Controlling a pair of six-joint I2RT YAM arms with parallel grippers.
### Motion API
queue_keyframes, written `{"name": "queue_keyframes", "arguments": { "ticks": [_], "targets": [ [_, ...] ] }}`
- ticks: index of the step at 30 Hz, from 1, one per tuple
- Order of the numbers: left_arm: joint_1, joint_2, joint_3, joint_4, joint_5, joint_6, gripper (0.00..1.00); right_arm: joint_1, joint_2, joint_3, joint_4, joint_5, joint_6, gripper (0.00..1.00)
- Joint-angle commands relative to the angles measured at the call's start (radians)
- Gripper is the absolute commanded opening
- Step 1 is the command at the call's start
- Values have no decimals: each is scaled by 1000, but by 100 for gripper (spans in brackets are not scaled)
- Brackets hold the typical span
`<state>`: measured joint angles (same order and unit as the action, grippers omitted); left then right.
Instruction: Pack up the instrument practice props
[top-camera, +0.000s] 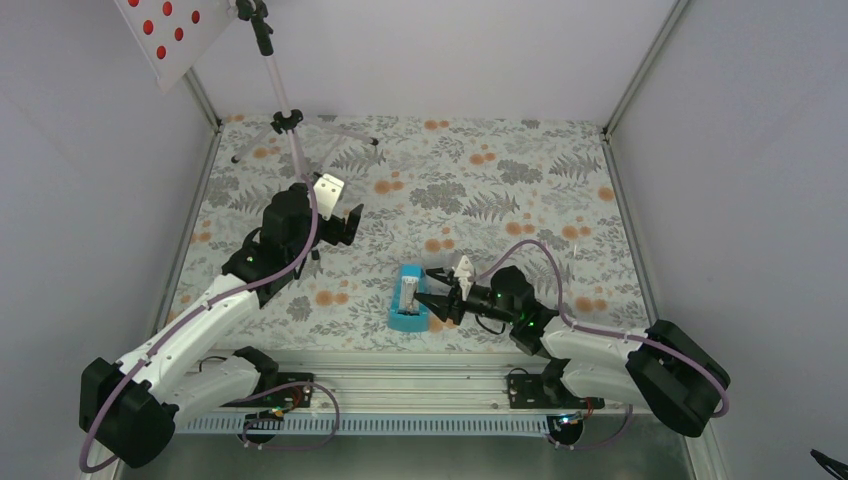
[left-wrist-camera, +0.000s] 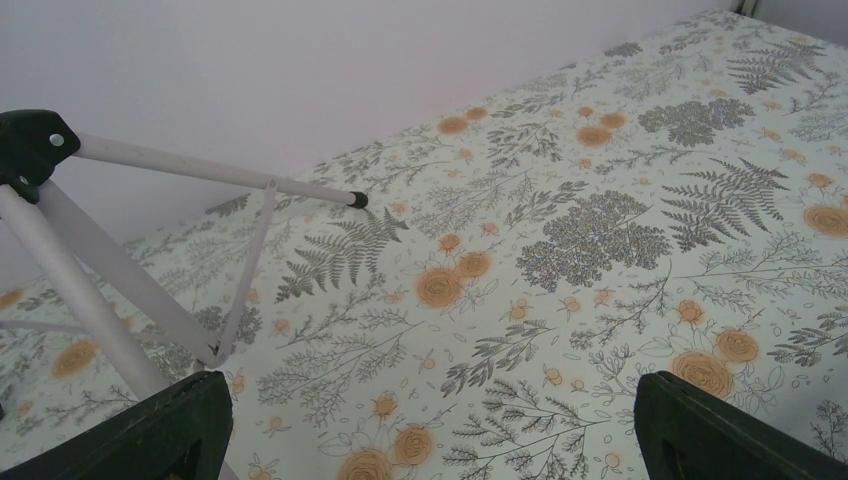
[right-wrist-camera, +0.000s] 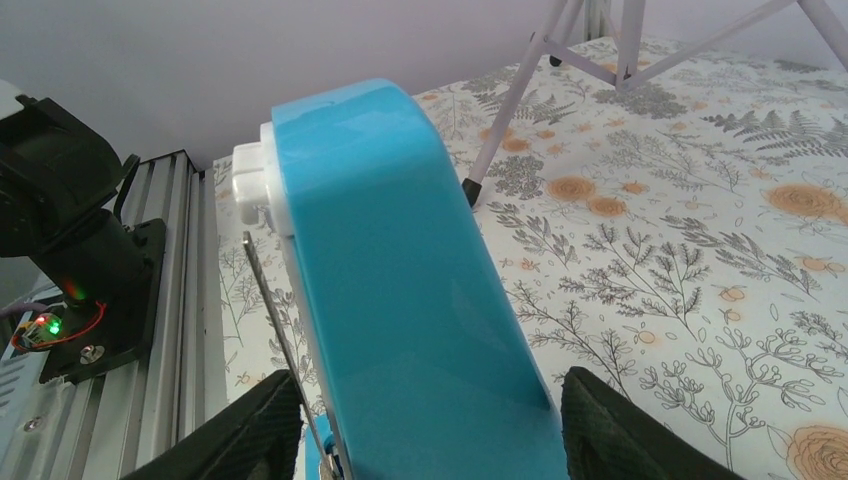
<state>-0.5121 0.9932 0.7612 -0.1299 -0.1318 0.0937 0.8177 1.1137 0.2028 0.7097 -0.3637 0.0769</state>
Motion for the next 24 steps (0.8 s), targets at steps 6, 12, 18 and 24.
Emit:
{"name": "queue_keyframes", "arguments": {
  "ticks": [6, 12, 18, 24],
  "targets": [
    [6, 1, 33, 3, -9, -3, 100, 7, 32, 64, -69, 27, 22, 61],
    [6, -1, 35, 3, -10, -3, 100, 7, 48, 82, -76, 30, 41, 60],
    [6, -4, 35, 3, -8, -2, 100, 7, 52, 86, -83, 37, 51, 59],
    [6, -4, 35, 3, -8, -2, 100, 6, 64, 108, -119, 49, 58, 59]
  ]
}}
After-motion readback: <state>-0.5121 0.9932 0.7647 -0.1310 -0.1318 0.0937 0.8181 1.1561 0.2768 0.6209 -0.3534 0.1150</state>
